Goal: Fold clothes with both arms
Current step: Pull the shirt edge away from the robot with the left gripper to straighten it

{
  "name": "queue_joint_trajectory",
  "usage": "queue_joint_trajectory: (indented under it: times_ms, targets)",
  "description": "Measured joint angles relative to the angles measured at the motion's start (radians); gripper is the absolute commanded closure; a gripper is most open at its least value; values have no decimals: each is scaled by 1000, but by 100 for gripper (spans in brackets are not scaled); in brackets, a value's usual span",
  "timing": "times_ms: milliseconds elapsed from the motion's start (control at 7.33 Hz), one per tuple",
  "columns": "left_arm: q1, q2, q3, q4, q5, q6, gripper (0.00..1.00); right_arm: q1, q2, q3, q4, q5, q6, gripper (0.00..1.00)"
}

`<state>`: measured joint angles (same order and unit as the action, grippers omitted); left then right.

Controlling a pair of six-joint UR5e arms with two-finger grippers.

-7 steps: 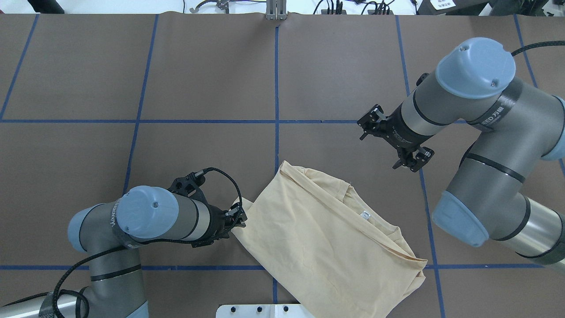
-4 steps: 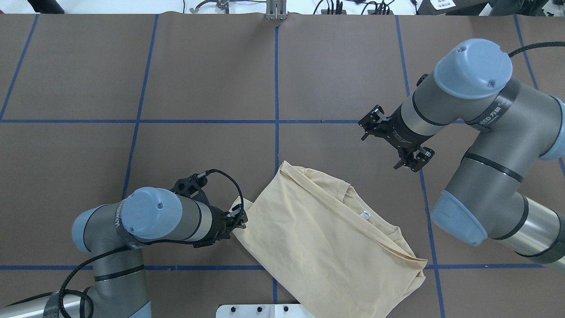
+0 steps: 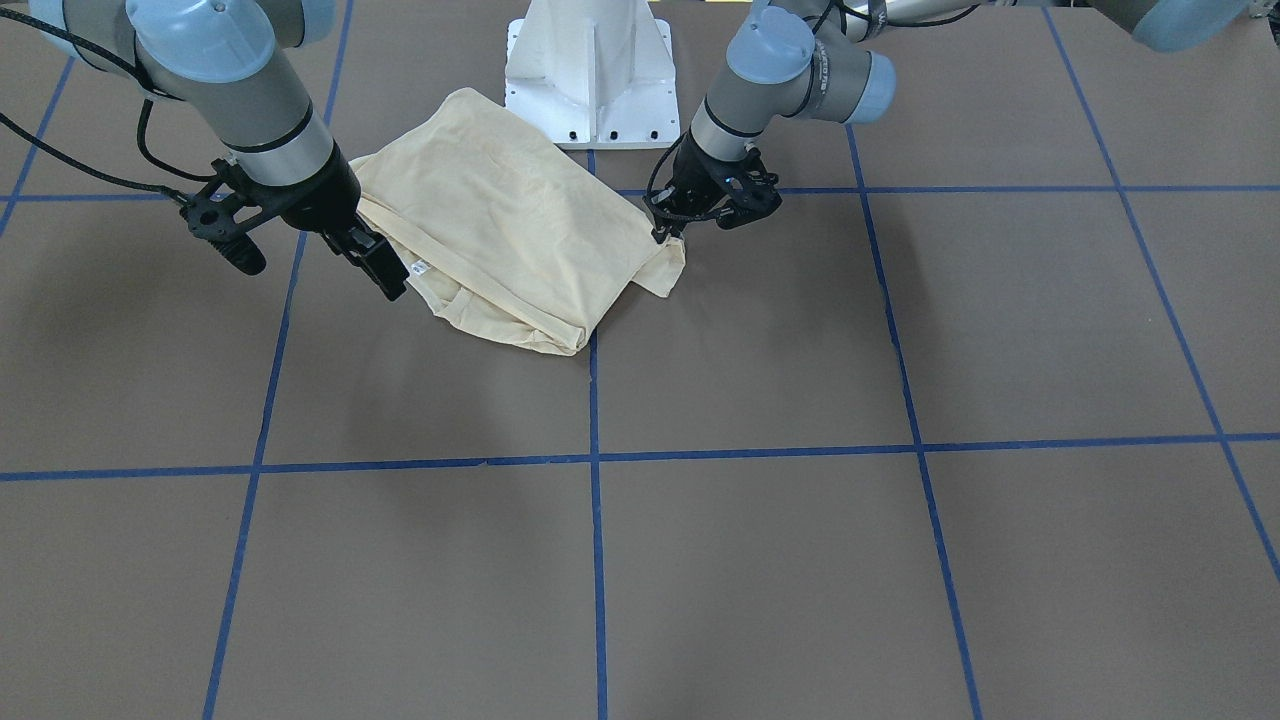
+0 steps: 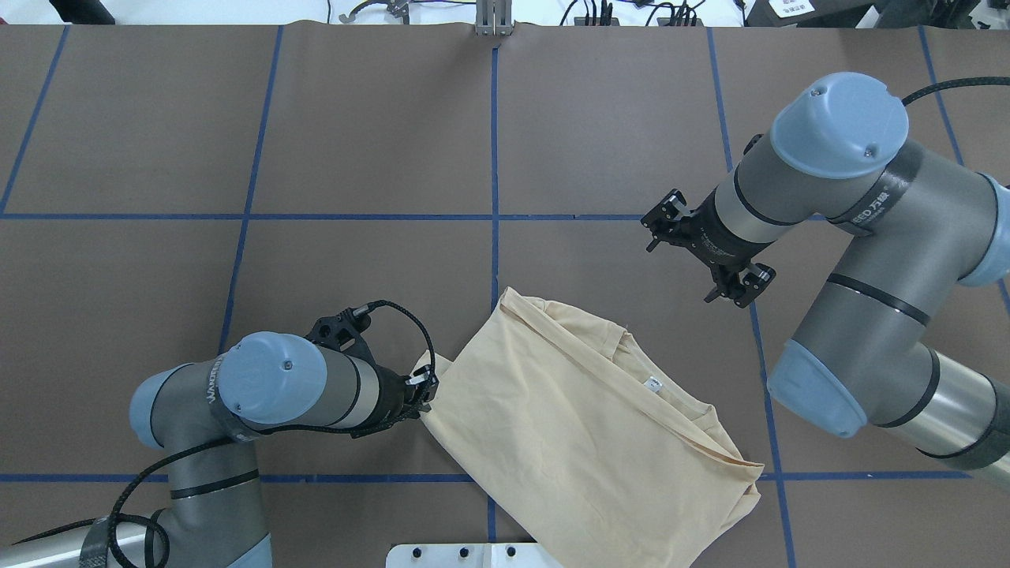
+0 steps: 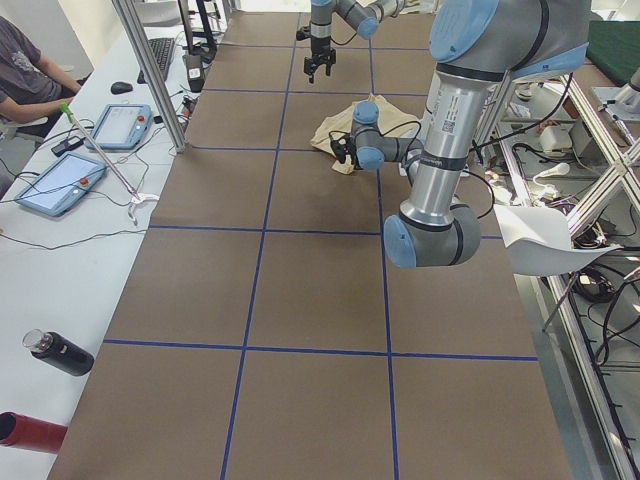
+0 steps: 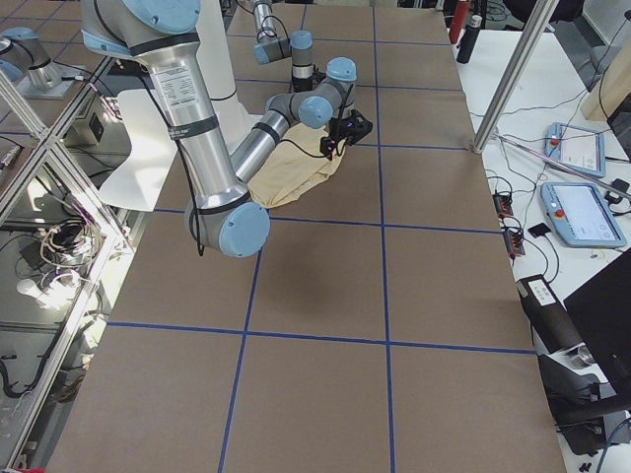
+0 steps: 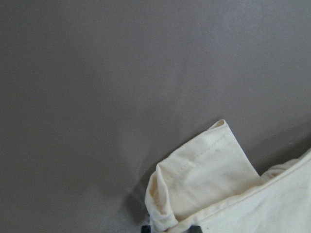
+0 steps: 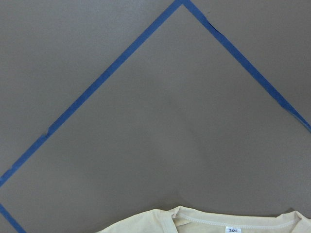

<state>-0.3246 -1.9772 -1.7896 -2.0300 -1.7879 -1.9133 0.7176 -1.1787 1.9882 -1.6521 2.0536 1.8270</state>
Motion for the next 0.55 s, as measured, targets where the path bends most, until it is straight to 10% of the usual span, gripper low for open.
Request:
queue_joint_trajectory:
  times_ms: [546]
  targets:
    - [-197,-69,91,-21,-7,280,100,-2,7,-1,0,2,1,0]
